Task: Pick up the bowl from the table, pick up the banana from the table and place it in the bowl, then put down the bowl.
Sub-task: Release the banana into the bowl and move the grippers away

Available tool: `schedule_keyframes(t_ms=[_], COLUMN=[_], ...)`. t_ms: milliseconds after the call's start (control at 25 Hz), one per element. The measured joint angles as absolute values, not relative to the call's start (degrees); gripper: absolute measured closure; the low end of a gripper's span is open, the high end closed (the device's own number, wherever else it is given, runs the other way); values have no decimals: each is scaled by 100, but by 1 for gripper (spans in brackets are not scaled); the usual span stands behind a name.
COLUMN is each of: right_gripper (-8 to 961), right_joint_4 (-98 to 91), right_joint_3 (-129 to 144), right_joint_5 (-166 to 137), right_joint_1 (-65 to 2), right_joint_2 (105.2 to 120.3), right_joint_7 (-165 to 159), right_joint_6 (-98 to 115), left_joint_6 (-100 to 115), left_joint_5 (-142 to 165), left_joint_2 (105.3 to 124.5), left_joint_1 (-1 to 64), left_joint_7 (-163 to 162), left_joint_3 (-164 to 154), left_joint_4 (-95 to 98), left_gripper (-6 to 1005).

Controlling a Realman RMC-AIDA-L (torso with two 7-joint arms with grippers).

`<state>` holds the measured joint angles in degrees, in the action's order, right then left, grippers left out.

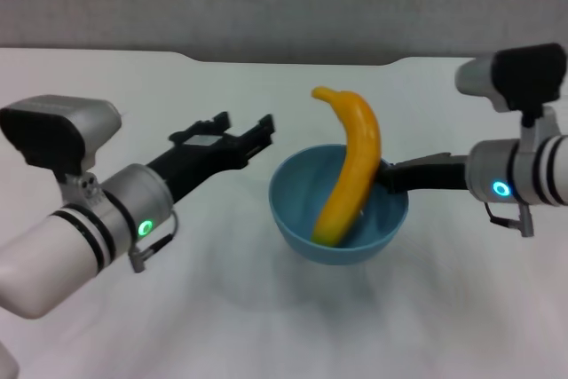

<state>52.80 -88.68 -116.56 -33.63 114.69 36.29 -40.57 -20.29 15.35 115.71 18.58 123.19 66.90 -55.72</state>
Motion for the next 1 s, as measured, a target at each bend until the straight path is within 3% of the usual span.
schedule_keyframes(t_ms=[440, 1000], right_gripper=[875, 873], right_joint_4=[4367, 3931], right_joint_3=[-8623, -8094], right_joint_5=[-11095, -9455], right_joint_1=[-4098, -3591], right_joint_2=[11534, 11541], right_joint_7=[4379, 5892], right_joint_6=[-3755, -3165], left_joint_6=[-1513, -1548], left_joint_5=[2357, 2384], left_joint_2=[11633, 11647], left_joint_1=[1442, 1061], left_joint_7=[12350, 12361], left_joint_3=[7818, 7924], left_joint_4=[-5524, -5562], left_gripper=[247, 248])
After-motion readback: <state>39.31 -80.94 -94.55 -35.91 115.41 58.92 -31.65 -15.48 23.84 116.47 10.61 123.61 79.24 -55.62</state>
